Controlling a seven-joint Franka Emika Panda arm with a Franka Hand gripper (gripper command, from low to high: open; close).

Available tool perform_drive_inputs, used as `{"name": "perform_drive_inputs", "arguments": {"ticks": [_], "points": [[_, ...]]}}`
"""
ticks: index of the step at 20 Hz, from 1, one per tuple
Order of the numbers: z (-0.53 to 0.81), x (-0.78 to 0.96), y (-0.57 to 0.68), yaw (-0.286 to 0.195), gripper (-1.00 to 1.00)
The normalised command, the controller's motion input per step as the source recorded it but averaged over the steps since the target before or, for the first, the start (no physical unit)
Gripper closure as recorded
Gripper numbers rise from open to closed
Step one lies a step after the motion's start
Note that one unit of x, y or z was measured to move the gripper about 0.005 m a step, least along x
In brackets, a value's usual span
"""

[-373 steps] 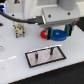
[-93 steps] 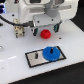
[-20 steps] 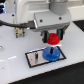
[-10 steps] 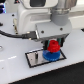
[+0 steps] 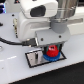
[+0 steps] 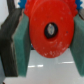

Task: Insert the blue gear onto the right peg, followed by the red gear

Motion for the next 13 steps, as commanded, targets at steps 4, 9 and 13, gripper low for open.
{"name": "perform_drive_inputs", "arguments": {"ticks": [4,9,13], "points": [[0.04,0.04,0.02,0.000,-1.00],[0.34,0.01,0.09,0.000,-1.00],[0.64,0.00,0.06,0.000,-1.00]]}}
